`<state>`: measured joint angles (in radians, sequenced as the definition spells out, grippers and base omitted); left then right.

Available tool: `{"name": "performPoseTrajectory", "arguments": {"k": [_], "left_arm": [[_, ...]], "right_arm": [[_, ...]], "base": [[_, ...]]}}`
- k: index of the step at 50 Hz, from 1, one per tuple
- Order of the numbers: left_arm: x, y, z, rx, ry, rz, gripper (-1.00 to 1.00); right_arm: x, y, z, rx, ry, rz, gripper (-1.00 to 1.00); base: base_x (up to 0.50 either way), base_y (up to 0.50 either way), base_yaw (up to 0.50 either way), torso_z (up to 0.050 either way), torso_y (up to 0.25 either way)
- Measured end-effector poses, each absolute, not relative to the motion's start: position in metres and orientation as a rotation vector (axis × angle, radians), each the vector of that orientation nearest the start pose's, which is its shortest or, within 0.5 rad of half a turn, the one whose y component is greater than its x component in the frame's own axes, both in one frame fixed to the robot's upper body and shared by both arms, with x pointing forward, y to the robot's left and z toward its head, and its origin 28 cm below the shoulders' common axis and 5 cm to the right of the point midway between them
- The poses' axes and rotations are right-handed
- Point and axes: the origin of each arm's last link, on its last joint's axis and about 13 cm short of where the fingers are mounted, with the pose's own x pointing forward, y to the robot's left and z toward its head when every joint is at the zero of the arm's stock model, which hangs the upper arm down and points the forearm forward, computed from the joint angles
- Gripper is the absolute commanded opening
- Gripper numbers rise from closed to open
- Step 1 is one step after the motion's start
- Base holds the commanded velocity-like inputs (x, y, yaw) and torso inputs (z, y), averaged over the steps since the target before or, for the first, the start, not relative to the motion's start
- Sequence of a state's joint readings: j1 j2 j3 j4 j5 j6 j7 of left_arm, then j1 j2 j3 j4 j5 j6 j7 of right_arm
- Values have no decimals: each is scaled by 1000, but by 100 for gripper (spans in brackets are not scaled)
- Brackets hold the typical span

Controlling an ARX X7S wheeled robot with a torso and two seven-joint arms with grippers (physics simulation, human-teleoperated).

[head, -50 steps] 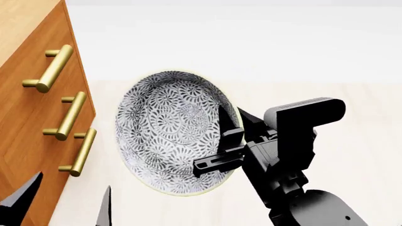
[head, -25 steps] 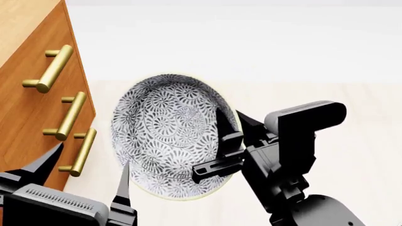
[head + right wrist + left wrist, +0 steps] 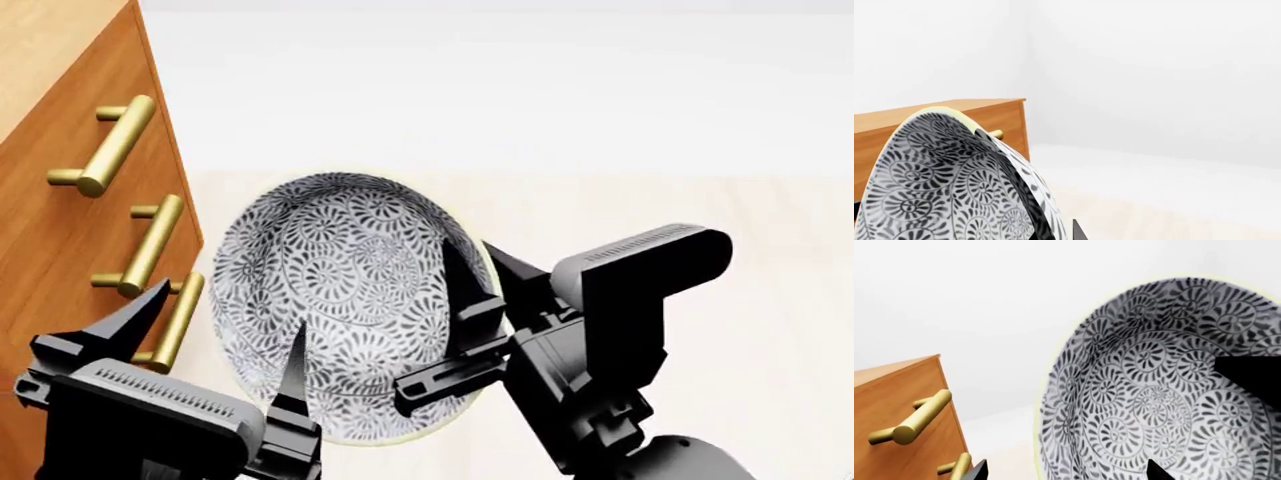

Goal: Put the bowl on top of the cabinet.

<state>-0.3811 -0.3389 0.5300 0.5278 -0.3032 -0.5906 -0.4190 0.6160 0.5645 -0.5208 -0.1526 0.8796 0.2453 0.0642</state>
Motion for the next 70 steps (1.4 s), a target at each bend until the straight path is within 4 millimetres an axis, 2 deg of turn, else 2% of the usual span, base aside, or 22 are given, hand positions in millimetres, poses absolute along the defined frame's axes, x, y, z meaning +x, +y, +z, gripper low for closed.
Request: {"name": "performPoseTrajectory", "arguments": {"k": [63, 64, 70], "left_arm": [[246, 171, 123, 144, -145, -258, 100], [246, 171, 123, 144, -145, -258, -100], [245, 170, 123, 135, -148, -271, -100]], "right_arm": [[283, -120, 153, 105, -137, 539, -100], [283, -120, 153, 105, -137, 539, -100], [282, -119, 153, 107, -135, 545, -100]], "base": [[0, 0, 0, 0, 0], [0, 0, 0, 0, 0], [0, 0, 0, 2, 2]]}}
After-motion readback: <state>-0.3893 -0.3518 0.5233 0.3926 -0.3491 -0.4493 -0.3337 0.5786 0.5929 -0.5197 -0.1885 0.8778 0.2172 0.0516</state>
